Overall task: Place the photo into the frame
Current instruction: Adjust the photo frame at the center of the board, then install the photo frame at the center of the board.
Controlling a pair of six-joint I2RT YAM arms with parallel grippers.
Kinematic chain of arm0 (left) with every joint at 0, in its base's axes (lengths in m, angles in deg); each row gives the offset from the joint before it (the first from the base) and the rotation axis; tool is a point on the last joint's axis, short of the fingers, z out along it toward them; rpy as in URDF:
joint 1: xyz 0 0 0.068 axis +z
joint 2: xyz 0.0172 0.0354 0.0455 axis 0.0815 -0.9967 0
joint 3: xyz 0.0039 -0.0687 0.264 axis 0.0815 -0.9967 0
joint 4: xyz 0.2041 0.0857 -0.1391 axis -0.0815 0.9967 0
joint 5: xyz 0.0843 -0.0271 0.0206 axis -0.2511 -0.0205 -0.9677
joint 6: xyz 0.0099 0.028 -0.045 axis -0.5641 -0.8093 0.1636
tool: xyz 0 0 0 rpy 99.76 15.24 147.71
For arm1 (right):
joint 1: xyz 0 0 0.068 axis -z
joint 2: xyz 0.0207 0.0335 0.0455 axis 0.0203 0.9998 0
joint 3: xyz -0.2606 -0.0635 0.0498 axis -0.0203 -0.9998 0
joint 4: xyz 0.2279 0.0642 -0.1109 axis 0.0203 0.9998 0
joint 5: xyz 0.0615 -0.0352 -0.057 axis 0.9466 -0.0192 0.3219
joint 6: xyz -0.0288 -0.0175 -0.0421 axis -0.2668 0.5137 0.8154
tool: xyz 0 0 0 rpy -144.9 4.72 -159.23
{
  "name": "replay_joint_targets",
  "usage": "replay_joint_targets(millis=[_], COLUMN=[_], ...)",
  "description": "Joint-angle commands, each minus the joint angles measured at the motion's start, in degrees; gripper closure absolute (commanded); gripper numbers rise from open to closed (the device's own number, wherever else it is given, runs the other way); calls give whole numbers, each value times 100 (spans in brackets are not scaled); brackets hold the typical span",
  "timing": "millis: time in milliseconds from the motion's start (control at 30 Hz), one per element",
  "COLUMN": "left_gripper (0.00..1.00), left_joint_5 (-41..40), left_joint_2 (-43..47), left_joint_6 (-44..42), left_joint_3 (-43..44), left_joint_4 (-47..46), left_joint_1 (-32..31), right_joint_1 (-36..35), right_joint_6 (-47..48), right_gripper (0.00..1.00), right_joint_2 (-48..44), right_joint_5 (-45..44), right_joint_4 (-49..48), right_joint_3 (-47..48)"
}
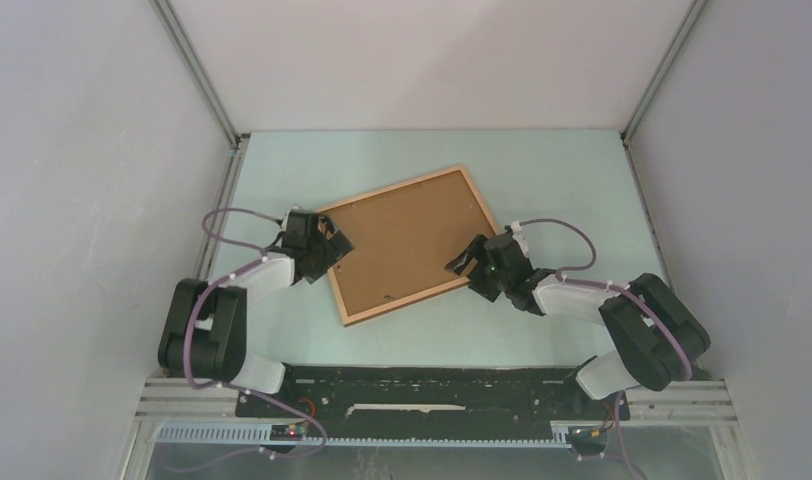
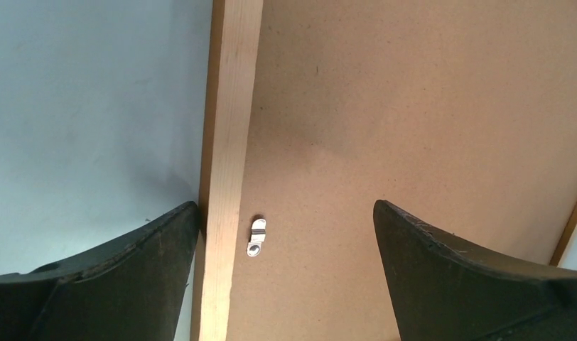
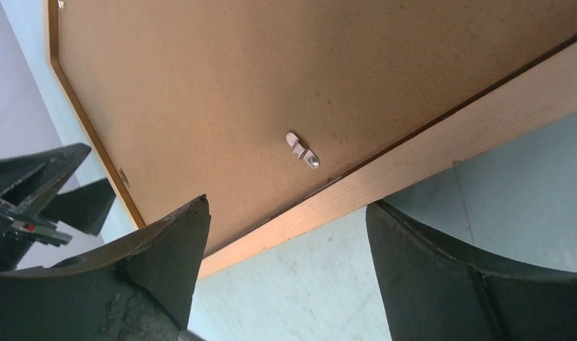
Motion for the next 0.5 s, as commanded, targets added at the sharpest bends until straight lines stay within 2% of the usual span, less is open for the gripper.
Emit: replay_joint_targets(millis=[0, 133, 267, 467], left_gripper=[5, 5, 4, 3], left_joint_5=[457, 373, -192, -709], left_joint_2=[-714, -1177, -1227, -1094], left_joint_6=[-357, -890, -1259, -1553], left_joint_3=[832, 1553, 2110, 2472], left_joint_4=[-65, 501, 1076, 1977], left_joint_1=[-57, -180, -297, -299], right_joint_1=[-28, -257, -113, -208], right_joint_6=[-519, -390, -388, -319], right_gripper=[13, 26, 34, 36], right_joint_2=[251, 640, 916, 794], right_joint_5=[-1137, -1212, -895, -1146], right_joint_4=[-12, -585, -754, -631], right_joint_3=[-81, -94, -6, -6])
